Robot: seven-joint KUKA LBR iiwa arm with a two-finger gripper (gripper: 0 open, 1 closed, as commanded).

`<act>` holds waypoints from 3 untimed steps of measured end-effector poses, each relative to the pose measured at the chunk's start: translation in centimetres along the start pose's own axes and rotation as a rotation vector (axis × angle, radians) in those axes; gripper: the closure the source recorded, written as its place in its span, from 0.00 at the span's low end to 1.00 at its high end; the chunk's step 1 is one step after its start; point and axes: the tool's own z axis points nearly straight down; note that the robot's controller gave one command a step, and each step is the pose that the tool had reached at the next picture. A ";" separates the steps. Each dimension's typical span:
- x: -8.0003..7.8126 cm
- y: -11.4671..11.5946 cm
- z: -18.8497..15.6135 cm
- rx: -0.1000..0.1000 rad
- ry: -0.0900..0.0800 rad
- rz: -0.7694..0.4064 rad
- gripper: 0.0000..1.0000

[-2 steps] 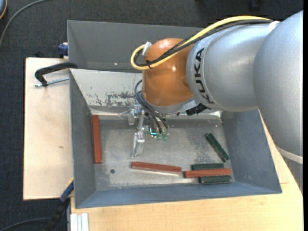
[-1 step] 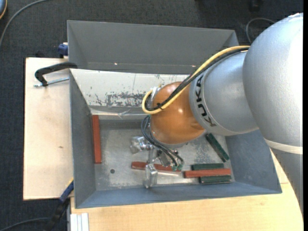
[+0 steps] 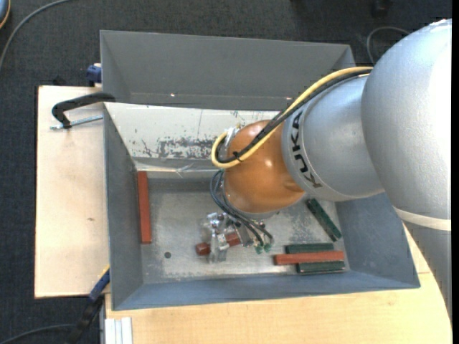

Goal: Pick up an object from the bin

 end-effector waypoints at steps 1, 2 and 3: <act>-2.0 -2.8 0.0 0.001 -0.008 -0.035 1.00; -2.1 -2.4 -13.6 0.002 -0.015 -0.101 1.00; -6.1 -4.4 -15.0 0.003 -0.009 -0.470 1.00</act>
Offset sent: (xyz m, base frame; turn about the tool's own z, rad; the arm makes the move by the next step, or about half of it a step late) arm 0.0247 -0.0211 -0.0005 -0.0374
